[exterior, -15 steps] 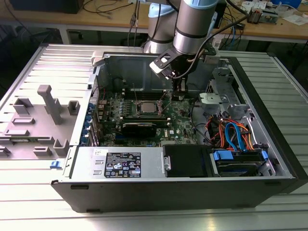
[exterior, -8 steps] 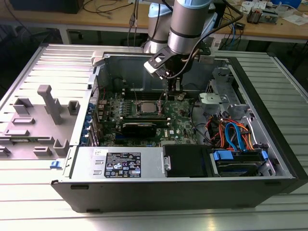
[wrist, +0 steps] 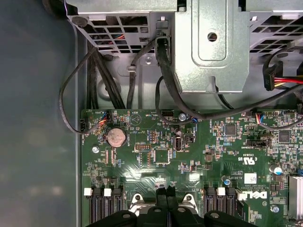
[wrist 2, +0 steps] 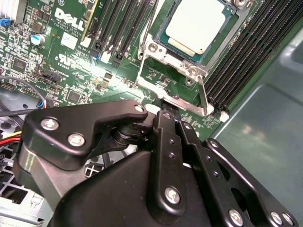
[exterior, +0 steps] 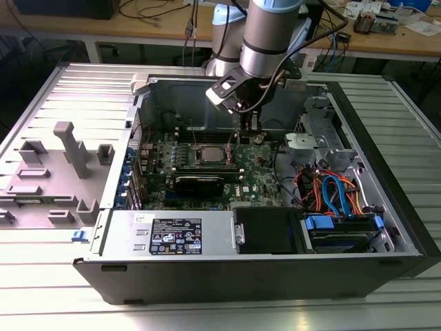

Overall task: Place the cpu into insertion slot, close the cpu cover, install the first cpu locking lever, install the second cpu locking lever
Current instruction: 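Close the cpu cover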

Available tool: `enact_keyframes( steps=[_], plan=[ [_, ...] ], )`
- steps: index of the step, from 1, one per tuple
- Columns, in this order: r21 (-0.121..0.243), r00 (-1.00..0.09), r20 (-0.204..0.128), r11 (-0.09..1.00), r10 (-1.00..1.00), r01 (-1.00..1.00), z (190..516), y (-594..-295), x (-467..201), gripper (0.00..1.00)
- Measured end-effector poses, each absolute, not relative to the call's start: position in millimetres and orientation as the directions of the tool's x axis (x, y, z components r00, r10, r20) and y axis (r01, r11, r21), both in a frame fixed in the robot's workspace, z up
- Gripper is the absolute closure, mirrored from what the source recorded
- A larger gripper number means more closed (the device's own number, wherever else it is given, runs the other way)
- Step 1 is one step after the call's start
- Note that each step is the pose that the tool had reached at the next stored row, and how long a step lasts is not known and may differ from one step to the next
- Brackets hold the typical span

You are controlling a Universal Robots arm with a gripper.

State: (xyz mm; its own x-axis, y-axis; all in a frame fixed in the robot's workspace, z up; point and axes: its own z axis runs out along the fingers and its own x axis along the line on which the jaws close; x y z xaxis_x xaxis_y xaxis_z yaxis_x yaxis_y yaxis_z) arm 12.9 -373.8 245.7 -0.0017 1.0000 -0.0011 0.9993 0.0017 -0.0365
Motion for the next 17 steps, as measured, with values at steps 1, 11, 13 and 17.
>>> enact_keyframes(
  steps=[1,11,13,17],
  plan=[
    [-0.037,-0.002,-0.001,0.002,1.0,0.999,246,-374,12,0.89],
    [-0.037,-0.002,-0.001,0.002,1.0,0.999,246,-374,2,0.89],
    [-0.037,-0.002,-0.001,0.002,1.0,0.999,245,-374,0,0.89],
    [-0.037,-0.002,-0.001,0.002,1.0,0.999,245,-374,-3,0.89]
  ],
)
